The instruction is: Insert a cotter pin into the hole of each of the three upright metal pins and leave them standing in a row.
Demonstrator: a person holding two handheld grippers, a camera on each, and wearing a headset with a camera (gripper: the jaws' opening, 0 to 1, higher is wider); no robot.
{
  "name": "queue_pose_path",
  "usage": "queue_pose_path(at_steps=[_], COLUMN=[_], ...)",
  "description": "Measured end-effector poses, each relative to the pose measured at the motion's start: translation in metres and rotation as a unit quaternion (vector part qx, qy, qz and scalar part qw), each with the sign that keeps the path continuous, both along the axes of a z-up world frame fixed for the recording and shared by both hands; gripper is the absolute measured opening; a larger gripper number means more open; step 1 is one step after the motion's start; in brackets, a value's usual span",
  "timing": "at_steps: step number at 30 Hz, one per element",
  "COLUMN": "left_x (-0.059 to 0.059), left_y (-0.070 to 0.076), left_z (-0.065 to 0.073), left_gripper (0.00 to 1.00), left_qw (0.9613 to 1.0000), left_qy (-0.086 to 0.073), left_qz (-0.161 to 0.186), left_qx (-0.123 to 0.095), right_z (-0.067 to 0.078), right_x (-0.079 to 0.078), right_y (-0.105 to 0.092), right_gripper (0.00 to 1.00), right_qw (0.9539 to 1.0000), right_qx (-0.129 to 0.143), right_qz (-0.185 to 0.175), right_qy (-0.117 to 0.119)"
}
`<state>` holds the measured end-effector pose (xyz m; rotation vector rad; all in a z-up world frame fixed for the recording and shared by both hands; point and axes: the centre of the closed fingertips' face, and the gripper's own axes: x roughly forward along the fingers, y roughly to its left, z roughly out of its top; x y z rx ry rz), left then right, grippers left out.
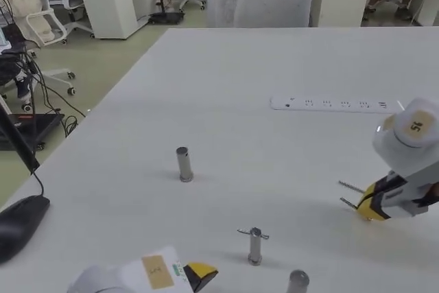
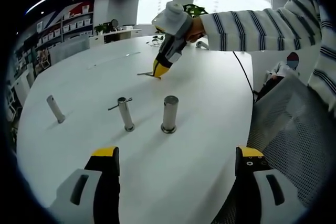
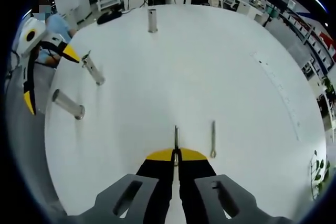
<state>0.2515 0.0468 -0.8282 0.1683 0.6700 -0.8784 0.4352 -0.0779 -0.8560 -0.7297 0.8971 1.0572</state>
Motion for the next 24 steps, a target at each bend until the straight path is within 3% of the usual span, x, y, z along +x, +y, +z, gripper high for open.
queue_pose_path(at_steps=[8,24], left_x=[0.0,0.012], left_y=[0.002,0.01], left_z=[0.002,0.009], left_gripper=[0.9,0.87], left_qw=[1.0,0.9999], left_qy=[-0.001,-0.008], left_qz=[-0.002,0.01], left_qx=[-0.001,-0.004], right_z=[0.005,0.025], right_x=[-0.004,-0.013], right_y=[-0.006,-0.013], right_gripper=[0.03,0.03], right_qw=[1.0,0.9995], right_qx=[-0.006,-0.001], right_qz=[-0.004,-0.013], right_qy=[-0.007,-0.03])
